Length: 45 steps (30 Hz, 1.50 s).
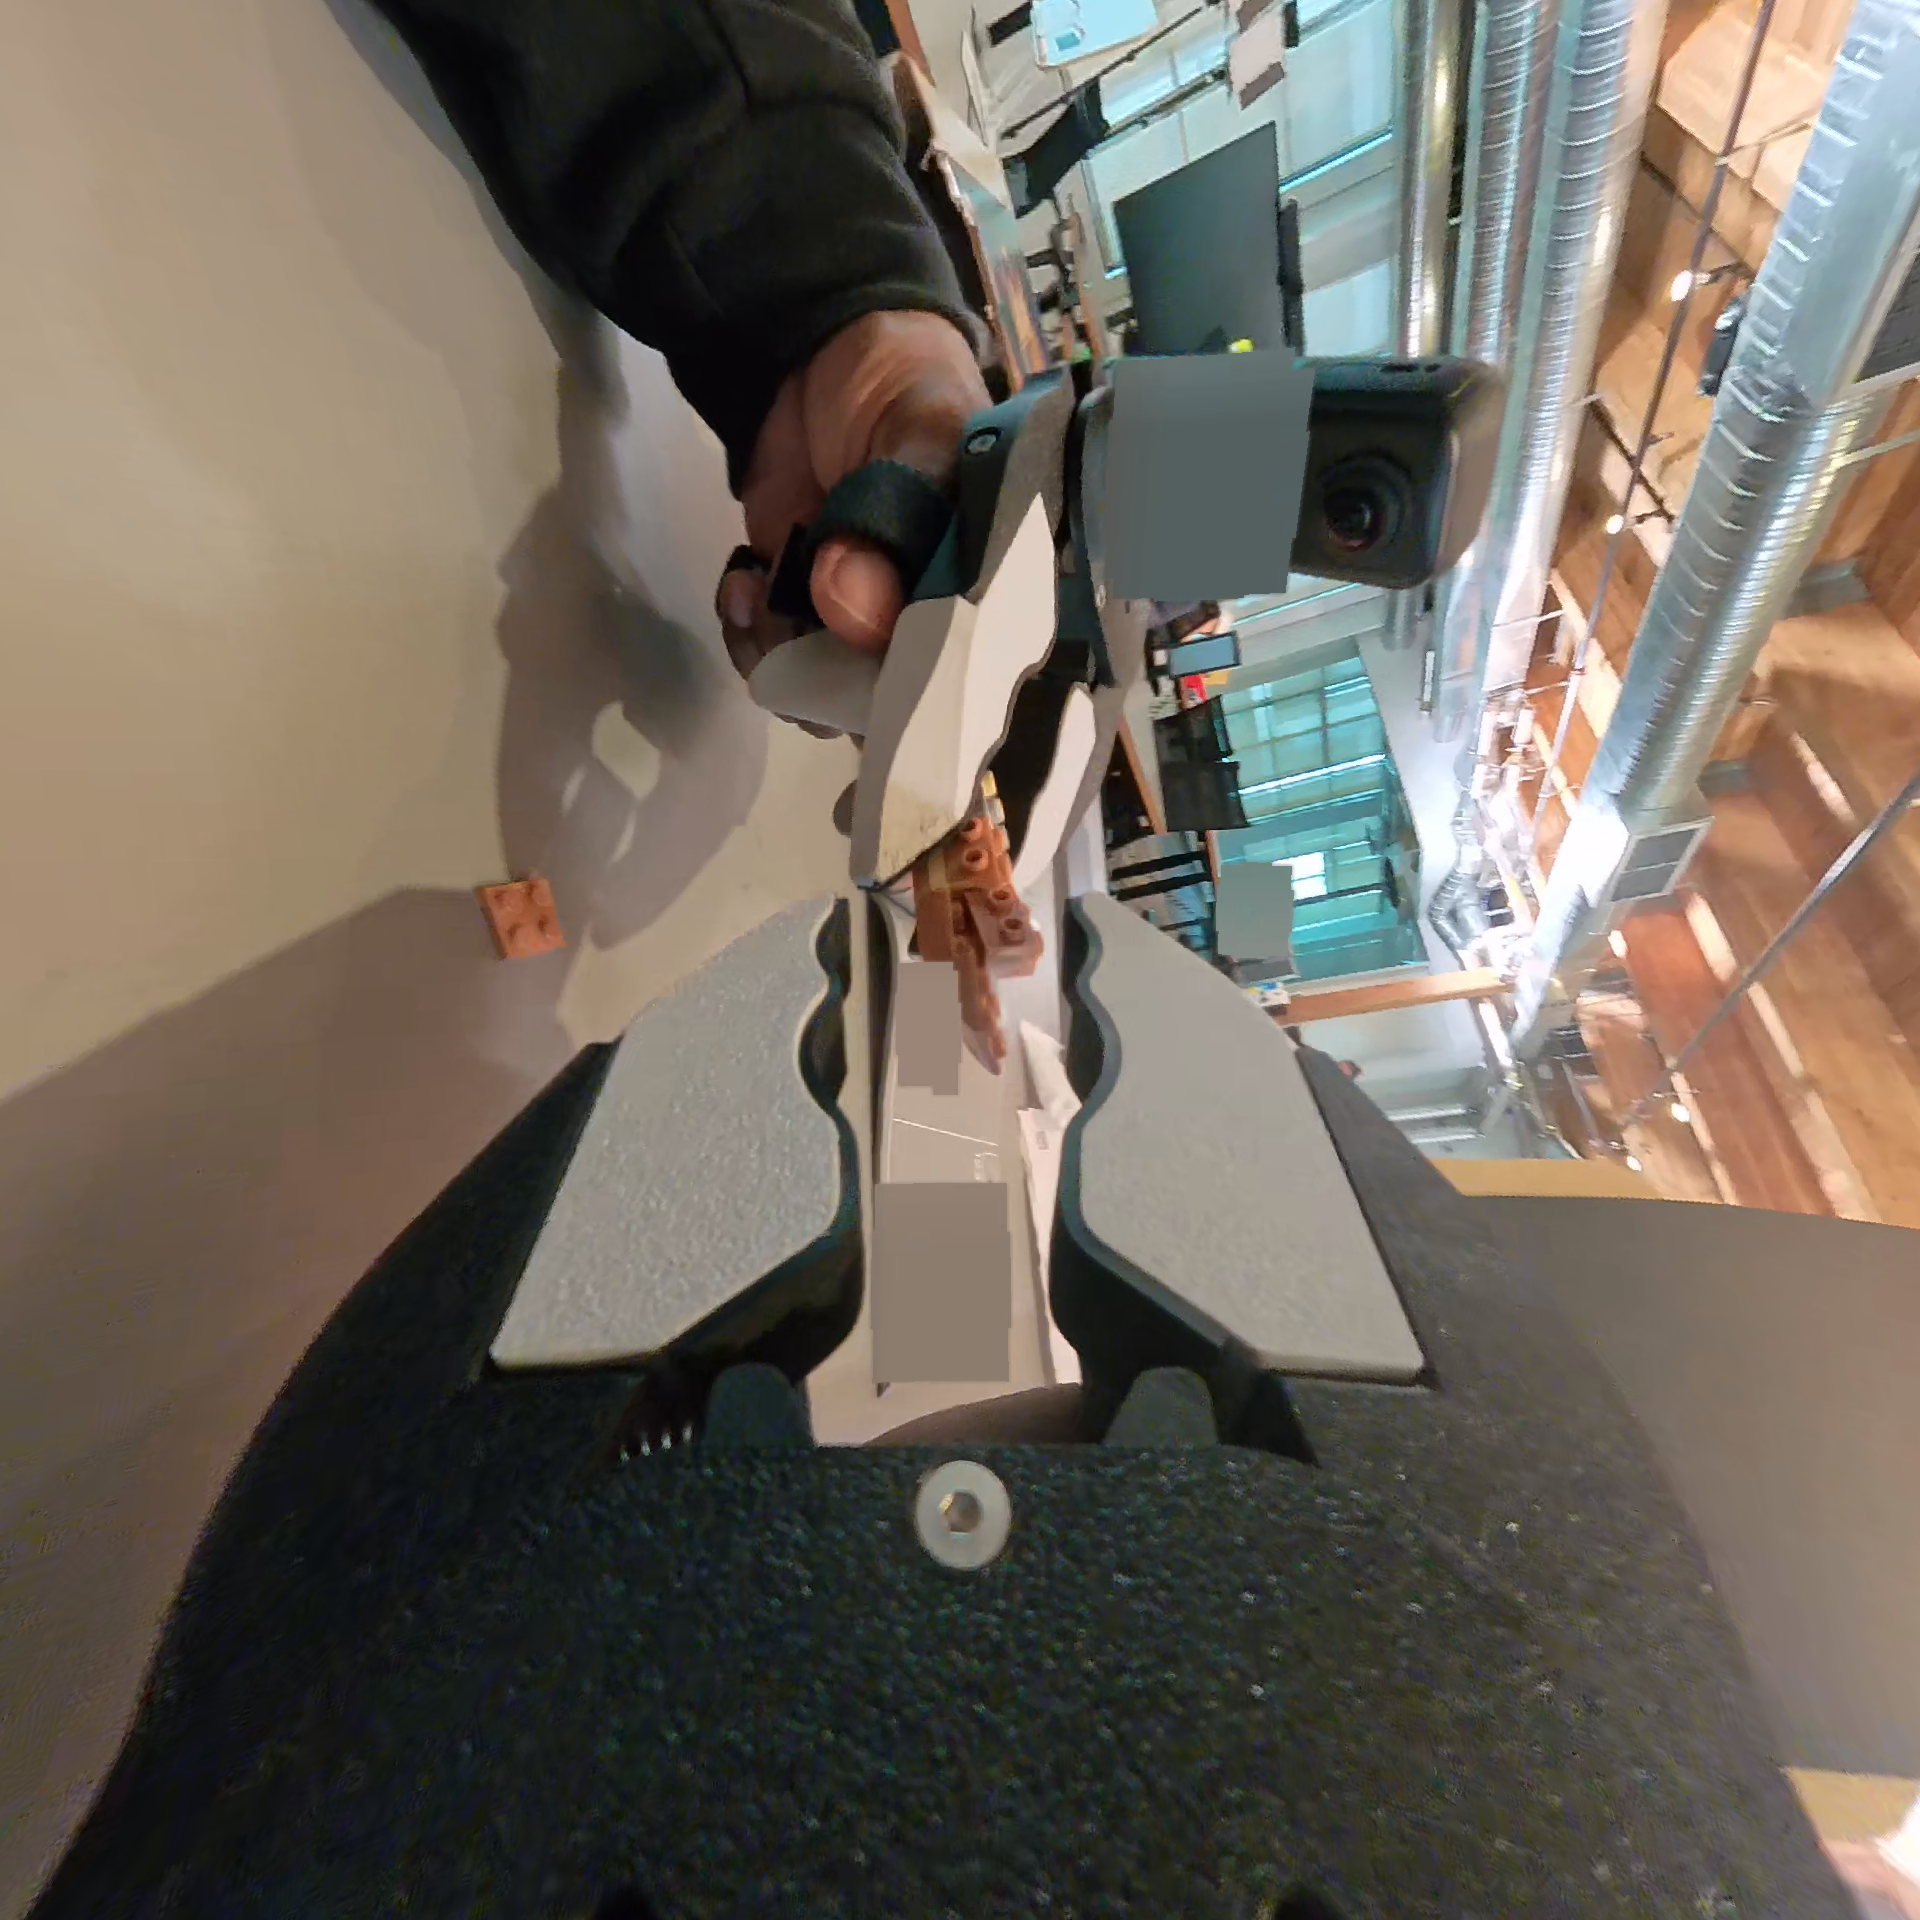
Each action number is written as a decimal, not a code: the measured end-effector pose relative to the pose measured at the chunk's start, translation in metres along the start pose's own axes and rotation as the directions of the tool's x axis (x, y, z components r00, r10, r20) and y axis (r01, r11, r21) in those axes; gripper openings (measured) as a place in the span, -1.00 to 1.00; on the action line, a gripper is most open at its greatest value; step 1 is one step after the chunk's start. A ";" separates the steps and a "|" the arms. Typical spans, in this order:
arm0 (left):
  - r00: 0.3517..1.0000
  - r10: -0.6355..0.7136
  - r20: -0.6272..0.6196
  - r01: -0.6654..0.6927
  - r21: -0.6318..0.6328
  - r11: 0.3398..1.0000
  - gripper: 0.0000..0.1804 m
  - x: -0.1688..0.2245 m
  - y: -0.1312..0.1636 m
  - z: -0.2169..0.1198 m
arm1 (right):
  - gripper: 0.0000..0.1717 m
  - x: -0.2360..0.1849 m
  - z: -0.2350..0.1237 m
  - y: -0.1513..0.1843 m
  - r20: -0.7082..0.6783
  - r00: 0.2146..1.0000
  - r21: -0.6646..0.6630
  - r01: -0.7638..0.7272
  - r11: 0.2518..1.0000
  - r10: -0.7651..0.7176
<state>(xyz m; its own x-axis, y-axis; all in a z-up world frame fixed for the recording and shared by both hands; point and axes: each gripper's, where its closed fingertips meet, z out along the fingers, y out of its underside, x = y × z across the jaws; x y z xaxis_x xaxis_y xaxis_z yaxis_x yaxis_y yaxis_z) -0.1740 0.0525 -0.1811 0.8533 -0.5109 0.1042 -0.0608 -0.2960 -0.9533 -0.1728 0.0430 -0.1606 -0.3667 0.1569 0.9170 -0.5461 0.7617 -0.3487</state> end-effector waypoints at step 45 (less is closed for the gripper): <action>0.940 -0.152 -0.305 0.176 0.054 0.983 -0.78 0.034 -0.002 0.000 | -0.75 -0.009 -0.005 -0.020 0.057 0.998 0.117 -0.022 0.993 0.016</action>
<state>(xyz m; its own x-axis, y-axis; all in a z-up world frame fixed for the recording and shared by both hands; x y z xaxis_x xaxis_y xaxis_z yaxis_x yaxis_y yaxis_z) -0.1443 0.0357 -0.1752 0.6536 -0.6814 0.3294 0.1184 -0.3378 -0.9337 -0.1551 0.0292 -0.1605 -0.4177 0.1329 0.8988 -0.6223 0.6789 -0.3896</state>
